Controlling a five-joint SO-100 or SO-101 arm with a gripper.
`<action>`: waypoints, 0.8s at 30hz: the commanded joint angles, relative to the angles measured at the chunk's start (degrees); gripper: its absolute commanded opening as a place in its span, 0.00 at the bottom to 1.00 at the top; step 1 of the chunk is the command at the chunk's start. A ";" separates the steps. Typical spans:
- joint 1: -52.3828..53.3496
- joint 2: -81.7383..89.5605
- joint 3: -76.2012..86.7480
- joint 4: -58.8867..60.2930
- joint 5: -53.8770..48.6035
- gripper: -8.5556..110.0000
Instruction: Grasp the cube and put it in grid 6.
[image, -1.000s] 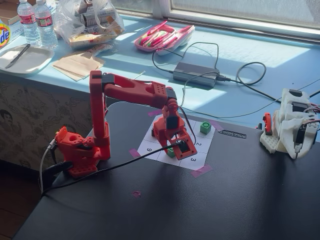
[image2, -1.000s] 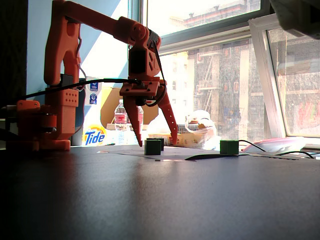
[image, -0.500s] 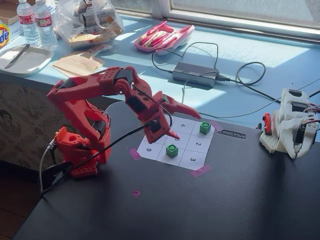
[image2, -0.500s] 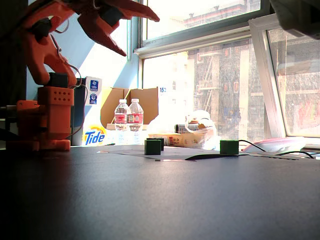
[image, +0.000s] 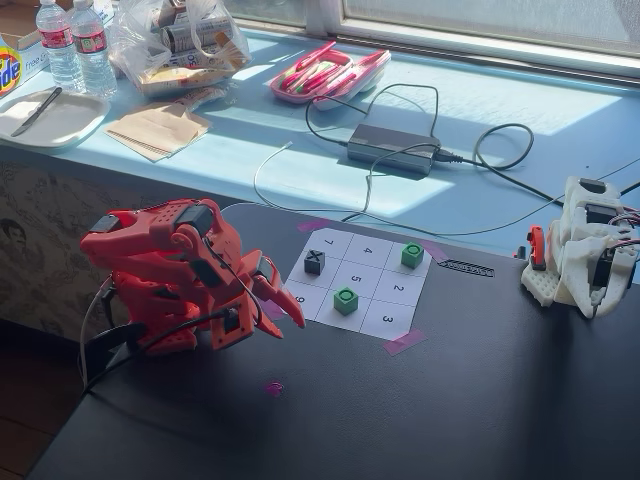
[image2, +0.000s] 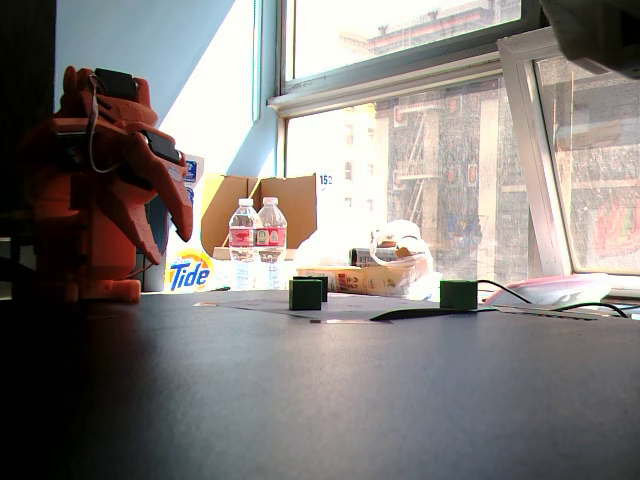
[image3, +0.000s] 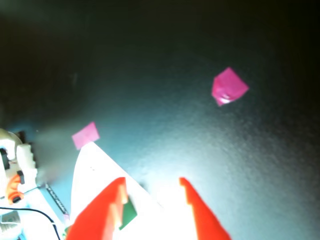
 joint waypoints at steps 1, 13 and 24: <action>0.09 0.09 3.34 2.81 -0.35 0.16; -0.53 0.09 3.43 2.72 -0.70 0.15; -0.53 0.09 3.43 2.72 -0.79 0.15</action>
